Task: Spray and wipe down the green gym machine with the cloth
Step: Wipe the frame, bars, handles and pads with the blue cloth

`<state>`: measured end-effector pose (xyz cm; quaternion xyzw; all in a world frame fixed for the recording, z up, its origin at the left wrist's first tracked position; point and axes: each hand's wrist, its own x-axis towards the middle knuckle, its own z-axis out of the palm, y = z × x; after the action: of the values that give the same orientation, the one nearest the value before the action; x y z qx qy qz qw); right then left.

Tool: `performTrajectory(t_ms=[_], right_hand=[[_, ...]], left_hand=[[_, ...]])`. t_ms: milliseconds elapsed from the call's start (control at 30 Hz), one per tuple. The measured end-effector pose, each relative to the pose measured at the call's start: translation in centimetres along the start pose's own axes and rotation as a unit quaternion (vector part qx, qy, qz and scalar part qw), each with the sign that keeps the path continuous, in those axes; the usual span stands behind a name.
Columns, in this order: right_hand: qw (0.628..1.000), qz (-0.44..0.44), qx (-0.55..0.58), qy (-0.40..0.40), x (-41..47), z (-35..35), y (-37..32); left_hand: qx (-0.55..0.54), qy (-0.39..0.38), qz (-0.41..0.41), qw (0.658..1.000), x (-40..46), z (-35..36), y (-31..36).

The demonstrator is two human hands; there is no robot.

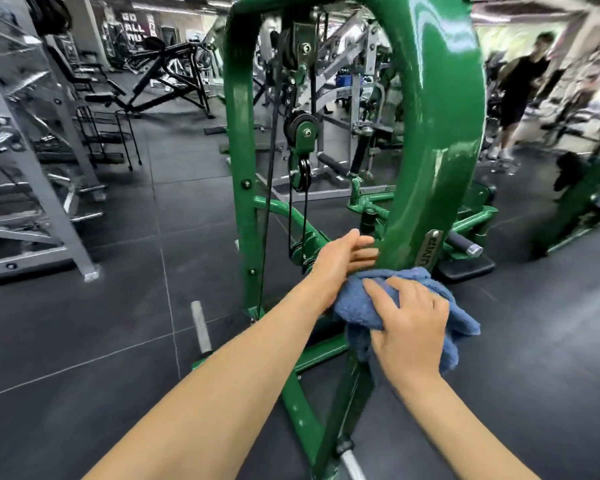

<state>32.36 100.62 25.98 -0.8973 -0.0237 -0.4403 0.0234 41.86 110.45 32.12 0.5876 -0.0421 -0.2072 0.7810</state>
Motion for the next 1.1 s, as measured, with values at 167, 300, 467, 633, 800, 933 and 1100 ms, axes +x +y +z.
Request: performTrajectory(t_ms=[167,300,467,633,800,933,1100], right_hand=[[0.992,0.022,-0.053,0.109,8.5,-4.4,-2.9],[0.98,0.04,-0.114,0.159,17.8,-9.3,-4.4],[0.981,0.024,-0.189,0.03,20.5,-9.5,-2.6],[0.976,-0.052,-0.21,0.022,16.2,-7.6,-1.1],[0.958,-0.114,-0.262,0.004,8.7,-3.2,-0.6],[0.945,-0.149,-0.283,-0.066,1.7,1.3,0.0],[0.937,-0.154,-0.269,-0.162,-4.3,5.6,-0.4]], left_hand=[[-0.01,0.074,0.012,0.997,1.4,-3.6,1.9],[0.053,0.045,-0.01,0.998,0.9,-5.2,2.6],[0.063,0.002,-0.03,0.998,1.2,-5.4,1.5],[0.094,-0.018,-0.093,0.991,1.1,-6.3,-2.4],[0.095,-0.051,-0.153,0.982,0.6,-6.7,-5.5],[0.112,-0.078,-0.169,0.976,-0.2,-6.4,-7.2],[0.168,-0.062,-0.202,0.963,-1.3,-8.6,-9.8]])
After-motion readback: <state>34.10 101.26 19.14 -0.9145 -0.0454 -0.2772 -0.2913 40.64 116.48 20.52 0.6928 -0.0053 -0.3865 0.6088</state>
